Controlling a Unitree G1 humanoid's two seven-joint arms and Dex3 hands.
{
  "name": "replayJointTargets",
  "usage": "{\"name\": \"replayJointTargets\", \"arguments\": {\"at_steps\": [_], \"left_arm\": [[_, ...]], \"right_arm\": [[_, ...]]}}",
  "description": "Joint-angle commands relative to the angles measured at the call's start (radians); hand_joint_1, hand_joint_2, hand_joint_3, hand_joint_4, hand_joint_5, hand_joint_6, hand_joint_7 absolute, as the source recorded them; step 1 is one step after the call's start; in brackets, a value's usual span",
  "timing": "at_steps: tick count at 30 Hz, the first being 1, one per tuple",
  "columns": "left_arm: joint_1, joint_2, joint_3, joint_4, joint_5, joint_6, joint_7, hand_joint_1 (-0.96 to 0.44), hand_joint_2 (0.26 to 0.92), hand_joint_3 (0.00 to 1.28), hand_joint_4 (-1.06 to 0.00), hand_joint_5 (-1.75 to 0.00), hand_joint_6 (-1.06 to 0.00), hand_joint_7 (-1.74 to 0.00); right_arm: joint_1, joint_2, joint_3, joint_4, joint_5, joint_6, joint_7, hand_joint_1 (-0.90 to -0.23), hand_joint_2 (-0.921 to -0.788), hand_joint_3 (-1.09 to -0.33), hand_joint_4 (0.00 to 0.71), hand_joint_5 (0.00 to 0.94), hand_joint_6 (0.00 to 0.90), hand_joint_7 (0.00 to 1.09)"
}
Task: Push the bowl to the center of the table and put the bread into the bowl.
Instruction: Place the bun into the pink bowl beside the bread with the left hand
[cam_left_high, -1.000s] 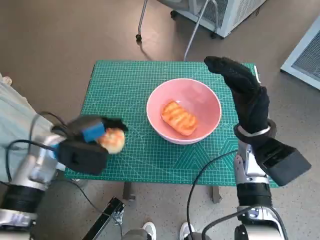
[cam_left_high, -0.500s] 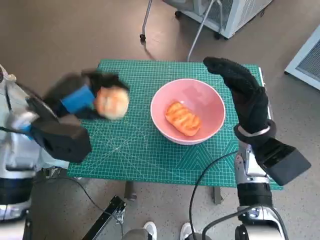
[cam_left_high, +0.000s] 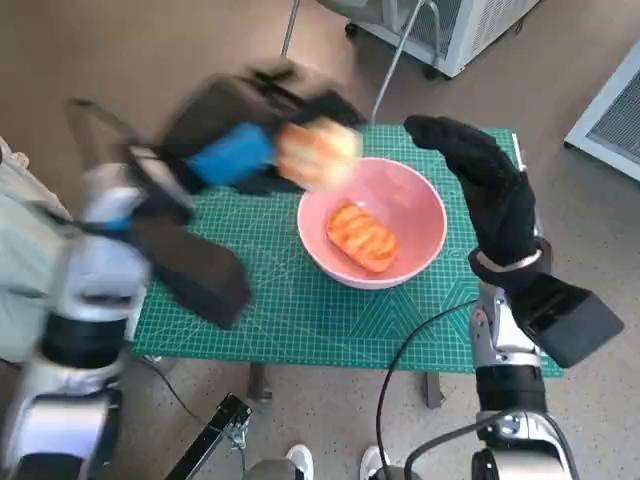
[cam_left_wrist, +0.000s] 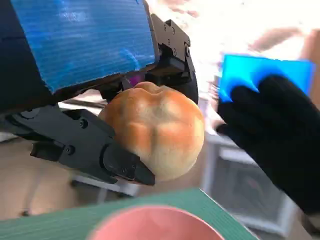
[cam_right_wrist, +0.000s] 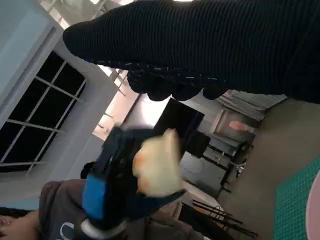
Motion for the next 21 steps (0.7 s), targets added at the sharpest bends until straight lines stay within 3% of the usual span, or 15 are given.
{"name": "replayJointTargets", "arguments": {"at_steps": [1, 2, 4, 7, 9, 17, 21], "left_arm": [[-0.026, -0.031, -0.061, 0.104, 0.025, 0.022, -0.051, -0.20, 0.921, 0.26, -0.40, -0.90, -0.45, -1.44], [-0.028, -0.037, -0.074, 0.115, 0.027, 0.042, -0.075, -0.23, 0.921, 0.28, -0.37, -0.85, -0.43, -1.47], [-0.035, -0.048, -0.102, 0.135, 0.039, 0.088, -0.124, -0.13, 0.830, 0.26, -0.20, -0.52, -0.20, -0.99], [-0.036, -0.059, -0.122, 0.149, 0.047, 0.124, -0.158, -0.09, 0.800, 0.19, -0.17, -0.21, -0.09, -0.70], [-0.028, -0.063, -0.135, 0.155, 0.062, 0.135, -0.164, -0.09, 0.793, 0.15, -0.15, -0.12, -0.08, -0.62], [0.012, -0.062, -0.145, 0.178, 0.088, 0.078, -0.097, -0.23, 0.787, 0.07, -0.04, -0.01, -0.02, -0.48], [0.033, -0.062, -0.145, 0.172, 0.095, 0.074, -0.074, -0.34, 0.788, 0.05, -0.01, 0.00, 0.00, -0.33]], "right_arm": [[0.028, -0.005, 0.001, -0.007, 0.010, 0.017, 0.017, -0.736, -0.921, -0.775, 0.222, 0.031, -0.001, 0.88], [0.029, -0.007, 0.000, -0.008, 0.012, 0.016, 0.018, -0.736, -0.921, -0.775, 0.221, 0.031, -0.001, 0.88], [0.030, -0.011, -0.003, -0.008, 0.012, 0.012, 0.019, -0.736, -0.921, -0.771, 0.219, 0.032, -0.001, 0.87], [0.031, -0.016, -0.005, -0.009, 0.011, 0.009, 0.018, -0.738, -0.921, -0.767, 0.217, 0.034, -0.001, 0.86], [0.033, -0.021, -0.007, -0.015, 0.005, 0.006, 0.012, -0.739, -0.921, -0.766, 0.217, 0.034, -0.001, 0.86], [0.034, -0.028, -0.009, -0.015, -0.015, -0.003, -0.005, -0.744, -0.921, -0.769, 0.217, 0.038, -0.001, 0.84], [0.033, -0.028, -0.009, -0.013, -0.019, -0.004, -0.008, -0.743, -0.921, -0.769, 0.219, 0.040, -0.001, 0.84]]}}
